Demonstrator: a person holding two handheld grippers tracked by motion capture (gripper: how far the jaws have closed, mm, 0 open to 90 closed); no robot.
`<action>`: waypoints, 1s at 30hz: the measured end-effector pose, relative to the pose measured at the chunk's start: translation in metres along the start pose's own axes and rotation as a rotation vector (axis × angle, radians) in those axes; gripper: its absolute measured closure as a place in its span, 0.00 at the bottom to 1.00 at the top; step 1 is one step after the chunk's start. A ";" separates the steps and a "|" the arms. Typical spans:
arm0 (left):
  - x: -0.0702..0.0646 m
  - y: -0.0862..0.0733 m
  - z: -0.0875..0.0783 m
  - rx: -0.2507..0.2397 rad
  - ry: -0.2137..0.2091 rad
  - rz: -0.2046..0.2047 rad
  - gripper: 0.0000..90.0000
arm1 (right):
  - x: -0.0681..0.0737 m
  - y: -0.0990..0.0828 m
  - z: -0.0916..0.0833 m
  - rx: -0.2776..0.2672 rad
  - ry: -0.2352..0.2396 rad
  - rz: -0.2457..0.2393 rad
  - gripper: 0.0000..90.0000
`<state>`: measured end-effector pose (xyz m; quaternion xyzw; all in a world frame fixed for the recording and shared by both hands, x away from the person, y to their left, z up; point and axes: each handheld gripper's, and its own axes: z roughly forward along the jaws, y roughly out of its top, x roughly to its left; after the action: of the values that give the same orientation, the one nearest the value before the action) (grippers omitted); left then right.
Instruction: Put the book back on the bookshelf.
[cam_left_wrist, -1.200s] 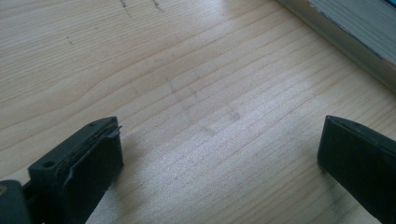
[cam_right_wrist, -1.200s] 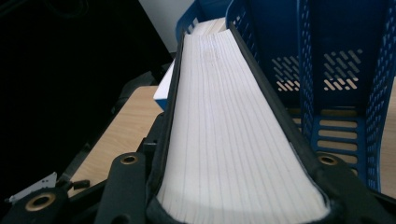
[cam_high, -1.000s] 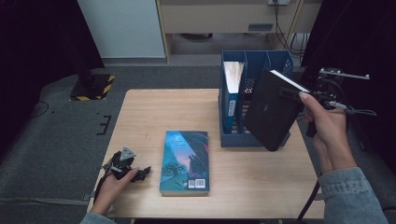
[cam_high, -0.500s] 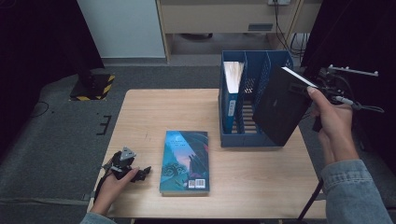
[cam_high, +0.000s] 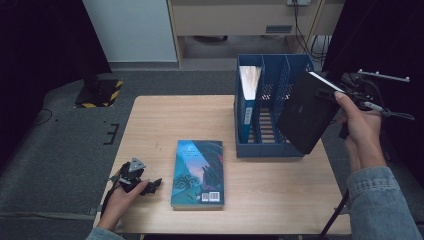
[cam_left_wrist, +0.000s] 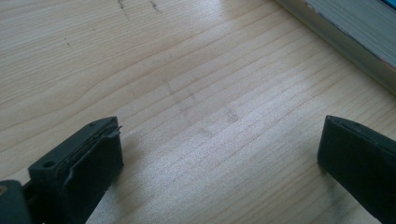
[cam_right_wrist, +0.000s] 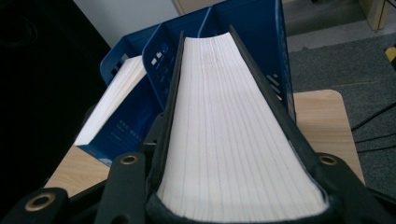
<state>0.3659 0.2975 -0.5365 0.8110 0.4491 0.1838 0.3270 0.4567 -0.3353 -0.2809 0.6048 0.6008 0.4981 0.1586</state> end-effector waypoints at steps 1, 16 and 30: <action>0.000 0.000 0.000 0.000 0.000 0.000 0.00 | -0.003 0.001 0.001 0.000 -0.003 0.001 0.58; 0.000 0.000 0.000 0.000 0.000 0.000 0.00 | -0.019 0.014 0.006 -0.013 -0.068 0.008 0.58; 0.000 0.000 0.000 0.000 0.000 0.000 0.00 | -0.012 0.015 0.022 -0.016 -0.112 -0.028 0.58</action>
<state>0.3658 0.2974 -0.5365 0.8110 0.4489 0.1838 0.3270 0.4851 -0.3399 -0.2840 0.6219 0.5953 0.4661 0.2039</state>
